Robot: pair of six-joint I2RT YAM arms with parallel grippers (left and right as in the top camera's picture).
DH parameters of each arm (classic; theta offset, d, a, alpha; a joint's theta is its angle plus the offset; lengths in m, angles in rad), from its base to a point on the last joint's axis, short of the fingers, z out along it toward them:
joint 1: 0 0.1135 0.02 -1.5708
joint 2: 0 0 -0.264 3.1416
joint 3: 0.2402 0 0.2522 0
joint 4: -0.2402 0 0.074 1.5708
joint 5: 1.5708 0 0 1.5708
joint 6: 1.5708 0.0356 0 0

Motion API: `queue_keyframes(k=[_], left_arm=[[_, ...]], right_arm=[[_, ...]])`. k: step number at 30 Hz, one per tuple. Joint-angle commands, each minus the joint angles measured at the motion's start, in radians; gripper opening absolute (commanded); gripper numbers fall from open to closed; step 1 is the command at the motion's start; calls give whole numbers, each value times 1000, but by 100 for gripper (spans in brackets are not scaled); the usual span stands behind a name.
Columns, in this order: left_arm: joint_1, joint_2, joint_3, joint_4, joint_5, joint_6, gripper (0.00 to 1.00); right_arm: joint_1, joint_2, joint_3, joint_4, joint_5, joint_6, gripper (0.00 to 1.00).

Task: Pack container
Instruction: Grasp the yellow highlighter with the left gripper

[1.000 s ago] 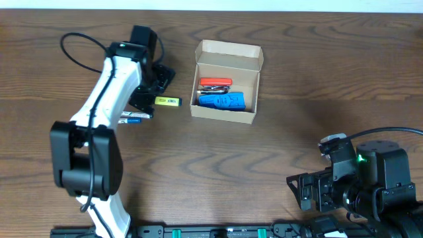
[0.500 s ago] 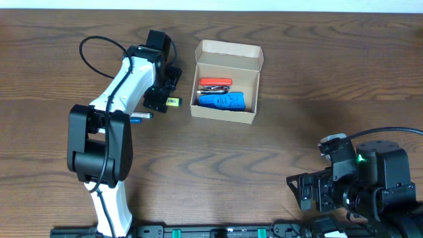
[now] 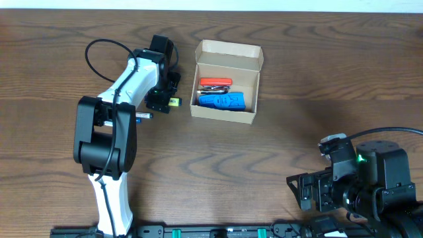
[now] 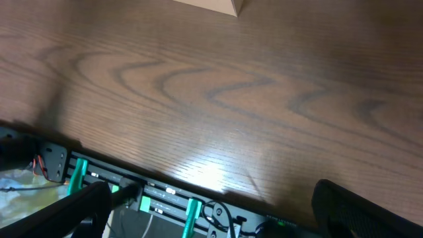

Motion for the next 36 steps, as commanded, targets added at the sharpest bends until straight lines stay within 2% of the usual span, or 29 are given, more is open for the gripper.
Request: queue_keyframes(k=[1,9,13,21,24,25,30,33,36], left_arm=[[1,34,4,2,-26,-7,82],[1,47,4,5,-26,-7,75],[1,47,4,10,-31,-7,68],[1,47,4,-6,-29,-2,37],[1,47,4,-5,-19,39,10],[1,47,4,-2,-13,57,6],[18,19,13,47,113,280,6],[32,-31,38,14,119,321,6],[36,-109,63,-25,63,359,6]], right_arm=[[-8,2,12,1,-4,-14,99],[-8,2,12,1,-4,-14,99],[-8,2,12,1,-4,-14,99],[-8,2,12,1,-4,-13,99],[-8,2,12,1,-4,-13,99],[-8,2,12,1,-4,-14,99],[-8,2,12,1,-4,-13,99],[-8,2,12,1,-4,-13,99],[-8,2,12,1,-4,-14,99]])
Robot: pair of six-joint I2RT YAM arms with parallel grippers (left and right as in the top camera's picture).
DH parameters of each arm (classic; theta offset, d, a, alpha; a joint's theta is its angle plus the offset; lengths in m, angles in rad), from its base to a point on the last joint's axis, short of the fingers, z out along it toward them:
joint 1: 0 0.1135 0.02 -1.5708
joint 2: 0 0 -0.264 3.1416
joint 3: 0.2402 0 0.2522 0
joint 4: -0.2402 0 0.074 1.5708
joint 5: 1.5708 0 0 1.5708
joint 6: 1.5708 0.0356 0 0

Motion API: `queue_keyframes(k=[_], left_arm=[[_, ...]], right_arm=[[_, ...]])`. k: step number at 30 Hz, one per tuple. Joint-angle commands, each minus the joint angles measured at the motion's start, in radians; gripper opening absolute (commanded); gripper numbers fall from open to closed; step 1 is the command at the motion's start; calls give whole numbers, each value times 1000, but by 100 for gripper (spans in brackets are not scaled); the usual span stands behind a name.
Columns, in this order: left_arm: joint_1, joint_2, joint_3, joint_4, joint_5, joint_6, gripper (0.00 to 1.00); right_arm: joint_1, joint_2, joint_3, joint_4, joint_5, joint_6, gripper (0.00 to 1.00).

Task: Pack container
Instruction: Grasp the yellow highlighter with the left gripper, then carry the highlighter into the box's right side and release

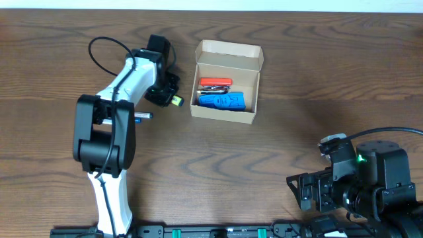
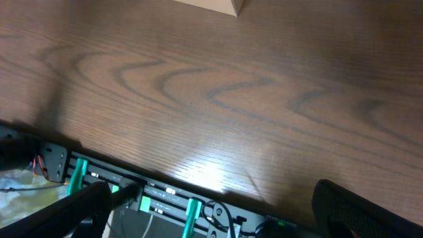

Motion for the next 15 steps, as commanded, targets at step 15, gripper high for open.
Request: queue_keyframes(k=[15], left_arm=[[-243,-444,78,12,-198,458,5]], right_arm=[[-8,2,12,1,-4,-14,99]])
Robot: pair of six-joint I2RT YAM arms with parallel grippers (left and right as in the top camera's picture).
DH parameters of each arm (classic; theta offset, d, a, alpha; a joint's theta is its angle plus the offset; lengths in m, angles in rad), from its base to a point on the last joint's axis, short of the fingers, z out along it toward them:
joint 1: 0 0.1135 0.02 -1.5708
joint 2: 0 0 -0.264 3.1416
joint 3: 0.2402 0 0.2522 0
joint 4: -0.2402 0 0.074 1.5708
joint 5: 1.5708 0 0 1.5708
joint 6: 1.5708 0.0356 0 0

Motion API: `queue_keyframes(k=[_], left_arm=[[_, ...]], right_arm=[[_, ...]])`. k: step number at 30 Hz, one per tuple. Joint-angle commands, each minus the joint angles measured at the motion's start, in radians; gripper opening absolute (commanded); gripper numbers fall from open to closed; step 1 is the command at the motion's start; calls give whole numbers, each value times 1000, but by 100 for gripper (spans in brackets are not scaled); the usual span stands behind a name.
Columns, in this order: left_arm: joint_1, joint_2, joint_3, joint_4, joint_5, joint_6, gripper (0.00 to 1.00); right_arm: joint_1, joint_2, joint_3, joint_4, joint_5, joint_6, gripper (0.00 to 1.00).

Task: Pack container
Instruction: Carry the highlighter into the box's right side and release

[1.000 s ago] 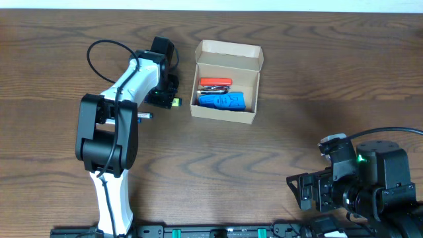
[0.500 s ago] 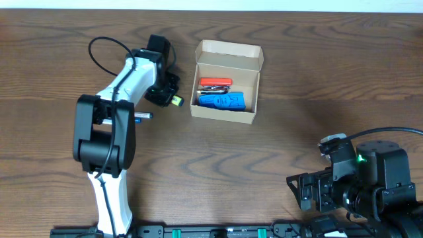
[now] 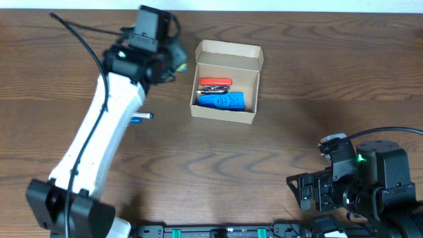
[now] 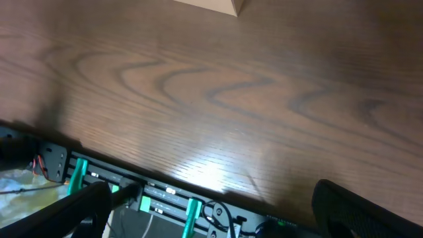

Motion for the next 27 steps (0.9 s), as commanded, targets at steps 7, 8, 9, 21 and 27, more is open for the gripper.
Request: queue_keyframes(k=[7,8,9,21,27], left_arm=[[-232,79,-3,109,-46,372,6],[-245,91,-3,116,-47,395,6],[-256,103,-3,124,-45,418,5],[-307,266,-3,170,-10,510,8],[-309,313,-3,189,58,484,9]], right_arm=[[-8,1,12,0,-4,-13,99],[-8,1,12,0,-4,-13,99],[-8,1,12,0,-4,-14,99],[-8,1,12,0,-4,-13,99],[-8,1,12,0,-4,-14,99]])
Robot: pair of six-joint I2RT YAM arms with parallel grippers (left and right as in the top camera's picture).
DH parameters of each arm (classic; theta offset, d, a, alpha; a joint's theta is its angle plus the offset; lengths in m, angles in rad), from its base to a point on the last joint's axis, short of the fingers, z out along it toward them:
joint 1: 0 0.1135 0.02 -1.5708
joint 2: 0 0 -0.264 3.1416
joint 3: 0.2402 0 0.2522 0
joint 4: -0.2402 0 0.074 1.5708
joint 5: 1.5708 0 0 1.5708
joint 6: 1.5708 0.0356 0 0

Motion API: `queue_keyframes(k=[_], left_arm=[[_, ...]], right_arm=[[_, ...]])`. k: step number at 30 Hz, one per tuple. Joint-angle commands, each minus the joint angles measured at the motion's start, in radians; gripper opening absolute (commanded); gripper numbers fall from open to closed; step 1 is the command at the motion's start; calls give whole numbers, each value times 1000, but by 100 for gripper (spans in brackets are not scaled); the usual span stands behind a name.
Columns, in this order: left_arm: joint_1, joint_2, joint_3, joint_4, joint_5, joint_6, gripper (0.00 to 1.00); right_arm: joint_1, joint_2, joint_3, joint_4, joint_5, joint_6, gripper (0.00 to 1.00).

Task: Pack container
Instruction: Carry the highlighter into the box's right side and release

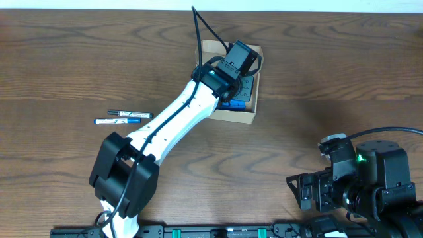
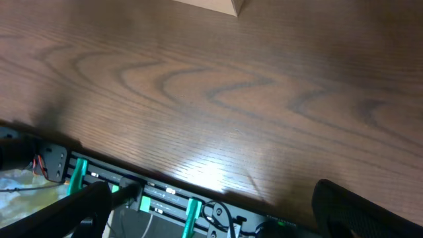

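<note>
An open cardboard box stands at the table's back middle. A blue item shows in its near end; the rest of its inside is covered by my left arm. My left gripper hangs over the box, pointing down into it, with its fingertips hidden by the wrist. Nothing it may hold can be seen. Parked at the table's front right edge, my right gripper is open with nothing between its fingers.
Two pens lie on the table left of the box: a dark one and a blue and white one. The right wrist view shows bare wood, a corner of the box and the rail at the table's front edge.
My left gripper has moved right, from raised at the box's upper left to over the box's inside. The arm has swung off the two pens. The right arm has not moved.
My left gripper was down at a small yellow-green object on the table just left of the box. Then it was raised near the box's back left corner, and the object was gone from the table. Now the gripper is over the box.
</note>
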Motion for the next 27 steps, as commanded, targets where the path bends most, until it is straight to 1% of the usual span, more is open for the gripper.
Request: queue_keyframes(k=[1,7,15,20,25,27], left_arm=[[-3,32,-3,8,44,-8,9],[-3,59,-3,-5,68,-56,9],[-3,69,-3,-3,112,-61,13],[-3,69,-3,4,150,-62,13],[-3,69,-3,4,152,-67,14],[-3,69,-3,5,153,-68,16]], right_arm=[[-8,1,12,0,-4,-14,99],[-8,1,12,0,-4,-14,99],[-8,1,12,0,-4,-14,99],[-8,1,12,0,-4,-13,99],[-8,1,12,0,-4,-14,99],[-8,1,12,0,-4,-14,99]])
